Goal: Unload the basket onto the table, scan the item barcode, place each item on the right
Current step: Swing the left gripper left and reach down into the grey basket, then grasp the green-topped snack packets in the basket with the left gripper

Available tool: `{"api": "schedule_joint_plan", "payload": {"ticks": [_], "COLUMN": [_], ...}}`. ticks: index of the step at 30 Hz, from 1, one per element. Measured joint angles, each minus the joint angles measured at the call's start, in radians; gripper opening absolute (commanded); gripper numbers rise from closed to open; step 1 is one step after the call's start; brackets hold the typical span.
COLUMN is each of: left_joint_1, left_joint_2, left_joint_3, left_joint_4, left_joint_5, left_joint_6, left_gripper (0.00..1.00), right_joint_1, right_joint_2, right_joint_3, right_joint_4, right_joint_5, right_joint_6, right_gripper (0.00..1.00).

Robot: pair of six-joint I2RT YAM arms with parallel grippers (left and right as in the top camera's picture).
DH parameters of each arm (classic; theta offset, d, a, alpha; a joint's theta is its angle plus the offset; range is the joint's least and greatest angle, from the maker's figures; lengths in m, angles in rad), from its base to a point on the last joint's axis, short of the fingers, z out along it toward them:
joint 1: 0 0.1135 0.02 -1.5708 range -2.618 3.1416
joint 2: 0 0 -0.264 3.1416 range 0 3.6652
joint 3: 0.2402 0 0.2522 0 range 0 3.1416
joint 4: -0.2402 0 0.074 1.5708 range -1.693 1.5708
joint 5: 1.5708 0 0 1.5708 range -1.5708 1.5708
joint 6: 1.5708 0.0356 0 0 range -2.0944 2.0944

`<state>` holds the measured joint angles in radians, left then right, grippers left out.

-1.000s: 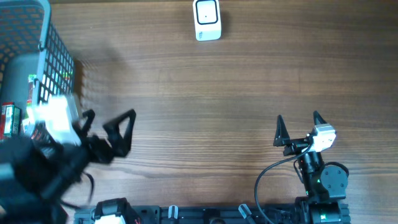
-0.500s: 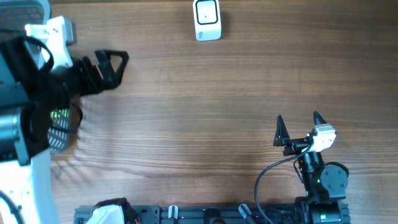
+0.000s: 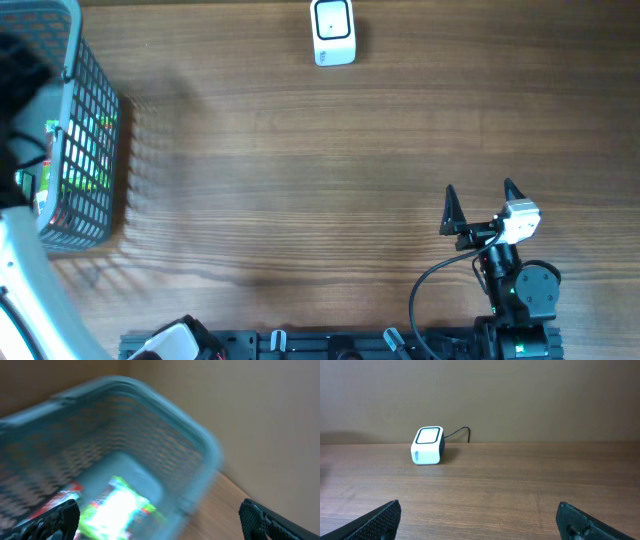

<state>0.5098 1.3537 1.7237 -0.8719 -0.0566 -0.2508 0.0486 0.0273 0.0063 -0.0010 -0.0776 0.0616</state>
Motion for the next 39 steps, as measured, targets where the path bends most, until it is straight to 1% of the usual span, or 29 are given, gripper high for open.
{"api": "schedule_joint_plan", "payload": {"ticks": [5, 10, 14, 22, 24, 28, 34, 39], "left_joint_1": [0.151, 0.212, 0.217, 0.217, 0.217, 0.217, 0.217, 0.217], "left_joint_2": [0.106, 0.256, 0.343, 0.460, 0.509, 0.571, 0.633, 0.689], "left_joint_3": [0.005, 0.005, 0.005, 0.005, 0.005, 0.005, 0.005, 0.005], "left_joint_4": [-0.026, -0.071, -0.062, -0.043, -0.033, -0.032, -0.028, -0.021], "left_joint_5": [-0.036, -0.031, -0.006, 0.029, 0.090, 0.149, 0.225, 0.258], "left_joint_6": [0.050, 0.119, 0.210, 0.328, 0.396, 0.478, 0.559, 0.592], "left_gripper": [1.00, 1.00, 1.00, 1.00, 1.00, 1.00, 1.00, 1.00], "right_joint_1": [0.000, 0.000, 0.000, 0.000, 0.000, 0.000, 0.000, 0.000], "right_joint_2": [0.000, 0.000, 0.000, 0.000, 0.000, 0.000, 0.000, 0.000], "right_joint_3": [0.000, 0.000, 0.000, 0.000, 0.000, 0.000, 0.000, 0.000], "right_joint_4": [0.000, 0.000, 0.000, 0.000, 0.000, 0.000, 0.000, 0.000], "right_joint_5": [0.000, 0.000, 0.000, 0.000, 0.000, 0.000, 0.000, 0.000], "right_joint_6": [0.000, 0.000, 0.000, 0.000, 0.000, 0.000, 0.000, 0.000], "right_gripper": [1.00, 1.00, 1.00, 1.00, 1.00, 1.00, 1.00, 1.00]}}
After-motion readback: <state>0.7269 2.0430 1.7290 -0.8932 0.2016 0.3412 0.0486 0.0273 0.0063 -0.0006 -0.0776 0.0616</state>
